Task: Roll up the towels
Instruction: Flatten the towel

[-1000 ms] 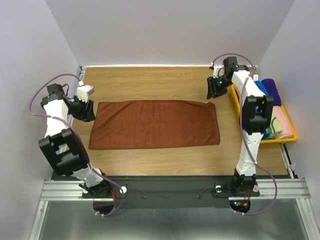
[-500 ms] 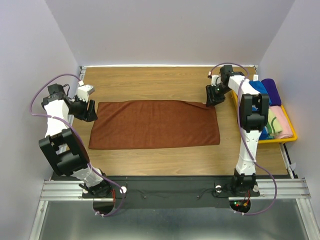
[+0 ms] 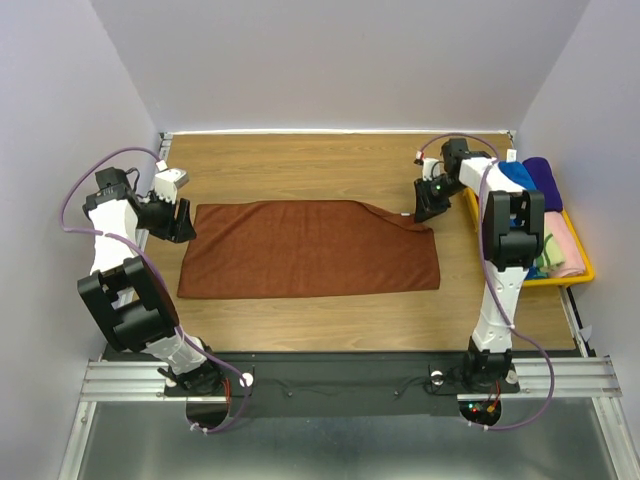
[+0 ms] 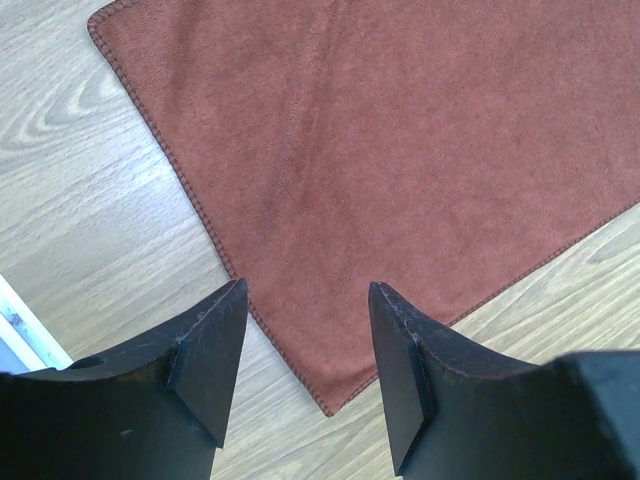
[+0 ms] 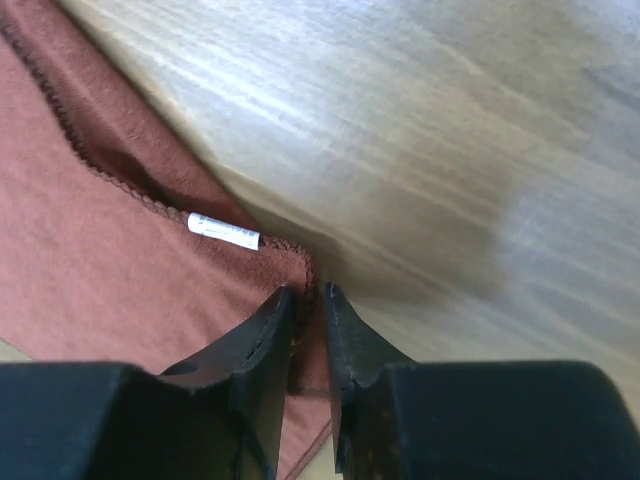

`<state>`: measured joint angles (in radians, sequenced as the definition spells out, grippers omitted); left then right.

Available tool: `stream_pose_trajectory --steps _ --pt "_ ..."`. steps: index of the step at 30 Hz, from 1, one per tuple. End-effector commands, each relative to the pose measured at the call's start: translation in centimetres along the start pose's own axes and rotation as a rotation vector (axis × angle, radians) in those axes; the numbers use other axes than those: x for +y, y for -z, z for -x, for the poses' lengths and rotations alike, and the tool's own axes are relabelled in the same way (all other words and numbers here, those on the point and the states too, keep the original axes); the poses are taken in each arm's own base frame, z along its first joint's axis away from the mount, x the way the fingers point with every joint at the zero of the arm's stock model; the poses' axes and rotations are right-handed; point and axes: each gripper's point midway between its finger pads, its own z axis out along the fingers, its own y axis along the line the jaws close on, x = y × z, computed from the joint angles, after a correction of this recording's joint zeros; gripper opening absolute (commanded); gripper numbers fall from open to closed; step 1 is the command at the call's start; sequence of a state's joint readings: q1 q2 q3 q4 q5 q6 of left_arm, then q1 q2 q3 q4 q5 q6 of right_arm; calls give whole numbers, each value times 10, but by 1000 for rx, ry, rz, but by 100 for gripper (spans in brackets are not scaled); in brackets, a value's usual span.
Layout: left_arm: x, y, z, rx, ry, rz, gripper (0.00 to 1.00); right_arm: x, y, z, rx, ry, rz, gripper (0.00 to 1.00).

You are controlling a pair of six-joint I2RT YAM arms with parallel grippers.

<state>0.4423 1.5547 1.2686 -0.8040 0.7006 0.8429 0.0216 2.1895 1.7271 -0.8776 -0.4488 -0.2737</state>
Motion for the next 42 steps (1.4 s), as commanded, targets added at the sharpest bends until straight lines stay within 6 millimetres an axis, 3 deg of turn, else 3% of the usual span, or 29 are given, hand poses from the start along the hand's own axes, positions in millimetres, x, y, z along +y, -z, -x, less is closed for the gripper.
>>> stream_pose_trajectory --steps 1,3,11,20,28,34,39,42 --pt "-7 0 5 -28 8 -22 63 4 27 27 -112 92 -59 32" --pt "-7 0 6 -28 10 -22 63 0 31 35 -145 91 -93 42" --pt "-6 0 10 -30 7 -23 63 -7 26 51 -176 79 -112 43" --pt "-2 -3 11 -25 15 -26 64 5 8 42 -141 66 -36 43" --pt "0 -5 14 -32 21 -33 64 3 -2 39 -117 55 -27 40" --pt "4 -5 17 -33 26 -28 64 9 -2 42 -125 49 7 25" --pt "10 -9 21 -35 29 -25 64 17 11 48 -147 66 18 20" --pt "13 -10 25 -42 36 -31 64 18 15 48 -152 74 11 5"
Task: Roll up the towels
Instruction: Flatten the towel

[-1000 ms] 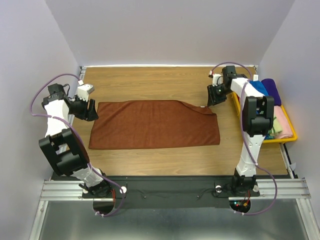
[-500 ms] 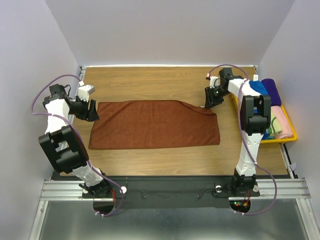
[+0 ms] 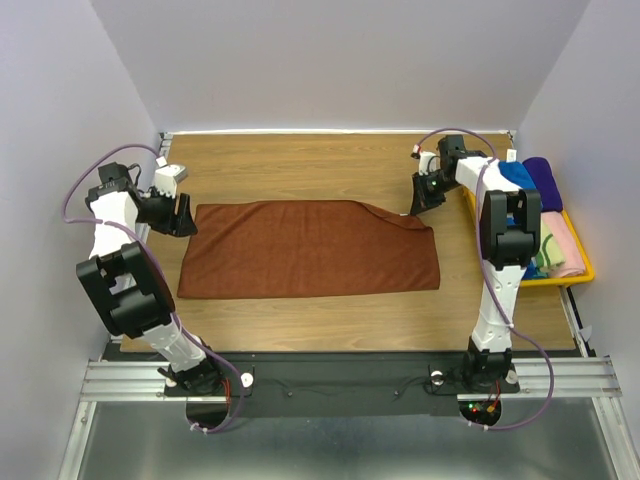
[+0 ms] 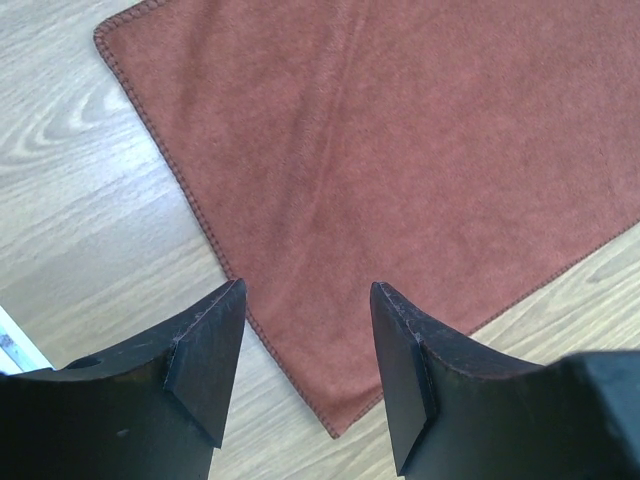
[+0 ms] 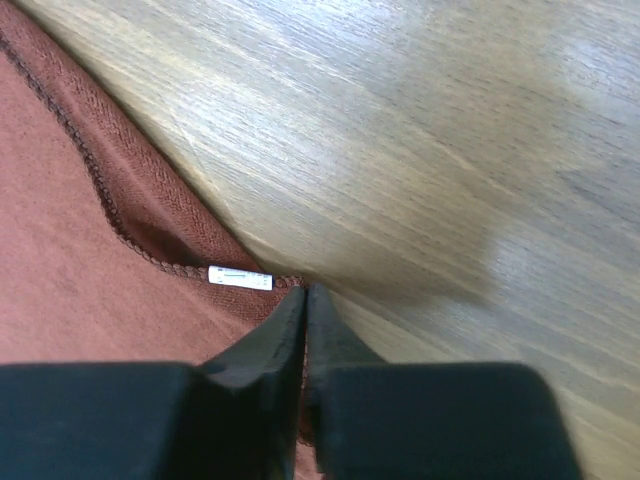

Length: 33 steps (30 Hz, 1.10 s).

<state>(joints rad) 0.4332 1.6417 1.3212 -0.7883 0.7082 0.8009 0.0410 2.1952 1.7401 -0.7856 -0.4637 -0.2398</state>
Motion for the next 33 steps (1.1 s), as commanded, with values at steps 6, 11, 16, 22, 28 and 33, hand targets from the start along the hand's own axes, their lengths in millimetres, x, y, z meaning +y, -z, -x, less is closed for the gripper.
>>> stream_pose_trajectory --steps 6,11,16,22,28,33 --pt "24 7 47 -100 -21 58 77 16 32 26 -88 81 -2 1" --pt "67 3 81 -126 -58 151 94 17 56 40 -139 129 -54 0" --pt "97 -19 107 -116 -82 181 84 14 73 52 -186 148 -90 0" --pt "114 -61 118 -86 -98 173 69 6 78 51 -186 162 -130 1" --pt "119 -98 113 -46 -109 158 53 -3 81 48 -183 161 -156 1" --pt "117 -112 95 9 -93 119 46 -6 82 49 -185 161 -162 0"
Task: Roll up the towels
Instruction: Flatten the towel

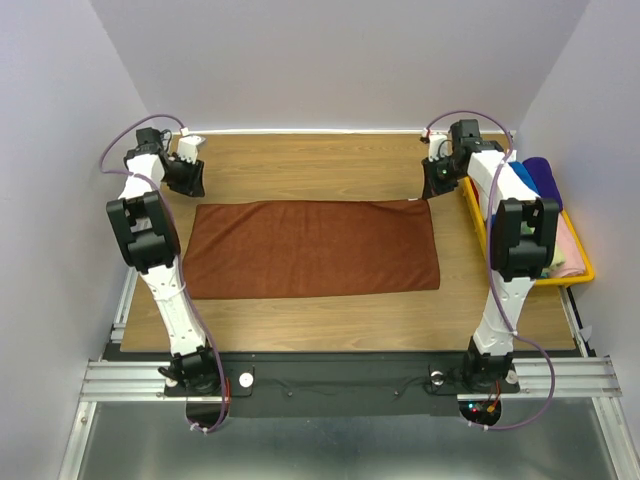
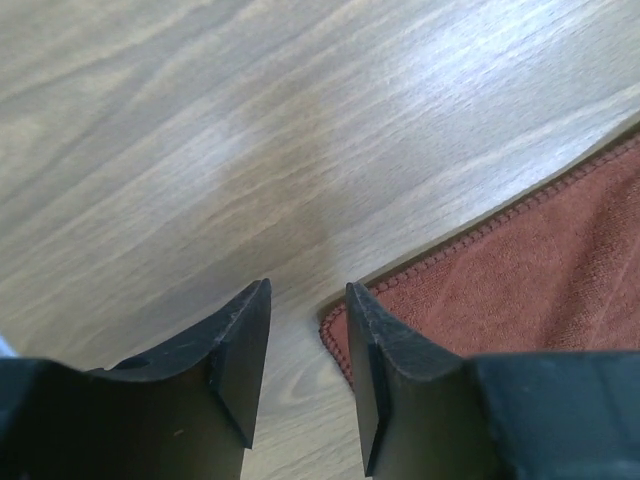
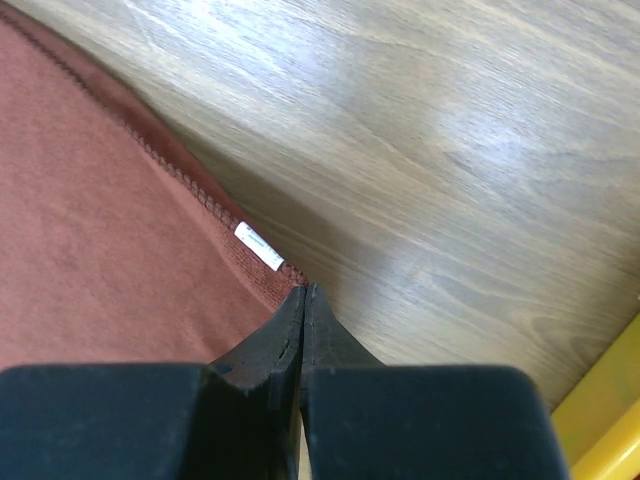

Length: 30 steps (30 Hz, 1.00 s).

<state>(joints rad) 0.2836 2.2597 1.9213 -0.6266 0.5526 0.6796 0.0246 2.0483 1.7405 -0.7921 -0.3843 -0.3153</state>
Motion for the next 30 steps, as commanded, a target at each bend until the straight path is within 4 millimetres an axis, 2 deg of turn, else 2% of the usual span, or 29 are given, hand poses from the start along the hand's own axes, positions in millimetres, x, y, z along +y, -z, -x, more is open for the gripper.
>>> stream_pose_trajectory --steps 1,11,19,30 --pt "6 11 5 0 -15 15 46 -9 21 24 -77 42 -49 1" --pt "0 2 -21 60 -3 2 49 -8 14 20 -65 31 -32 1" --pt "-3 -1 -25 71 3 -19 50 -10 11 19 -58 34 -34 0" --pt "-15 -2 -41 111 15 -68 49 -11 5 16 -45 23 -27 1"
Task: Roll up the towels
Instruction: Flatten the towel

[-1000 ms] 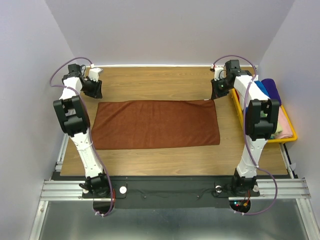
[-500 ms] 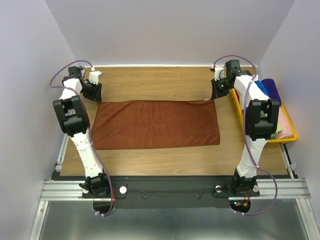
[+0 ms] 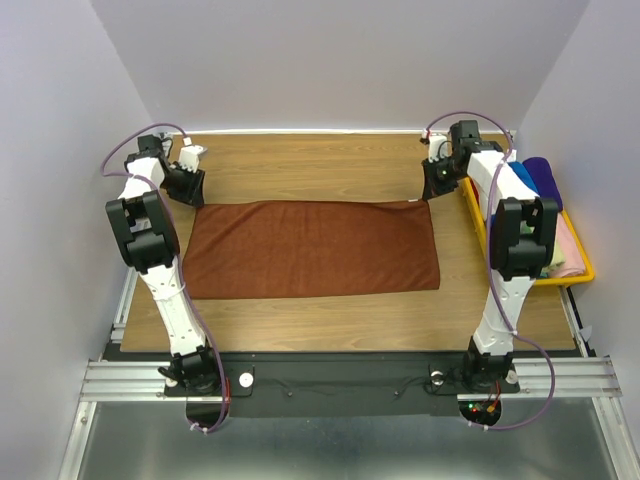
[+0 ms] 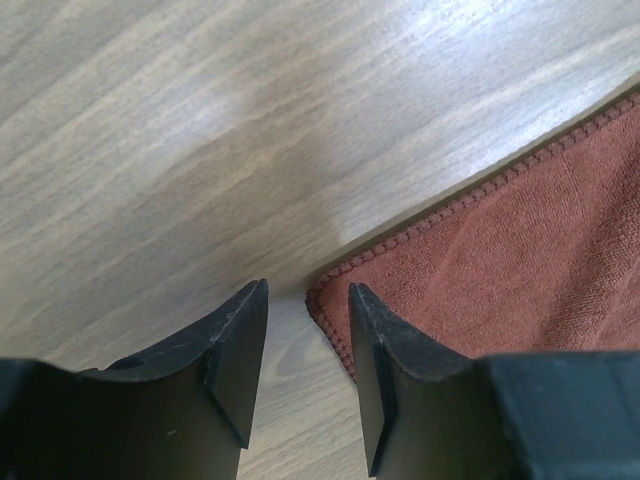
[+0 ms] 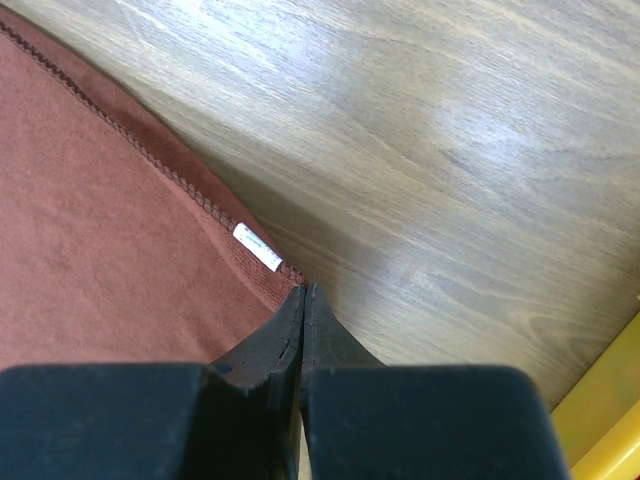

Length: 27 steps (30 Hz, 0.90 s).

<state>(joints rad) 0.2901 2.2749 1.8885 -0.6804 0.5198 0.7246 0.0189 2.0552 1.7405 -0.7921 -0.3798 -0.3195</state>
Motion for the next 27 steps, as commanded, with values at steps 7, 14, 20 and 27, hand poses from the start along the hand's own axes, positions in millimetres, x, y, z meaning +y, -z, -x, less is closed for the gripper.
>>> stream_pose_trajectory --steps 7,14,20,27 --pt "-5 -4 -10 14 22 -43 41 -7 0 15 -41 12 -8 0" --pt "-4 -2 2 -18 23 -50 26 -11 0 18 -44 16 -19 1" --pt "-6 15 11 -60 12 -50 0 -14 1 23 -58 13 -24 1" --pt "-12 48 26 -117 -60 -37 0 -21 19 36 -113 8 -18 1"
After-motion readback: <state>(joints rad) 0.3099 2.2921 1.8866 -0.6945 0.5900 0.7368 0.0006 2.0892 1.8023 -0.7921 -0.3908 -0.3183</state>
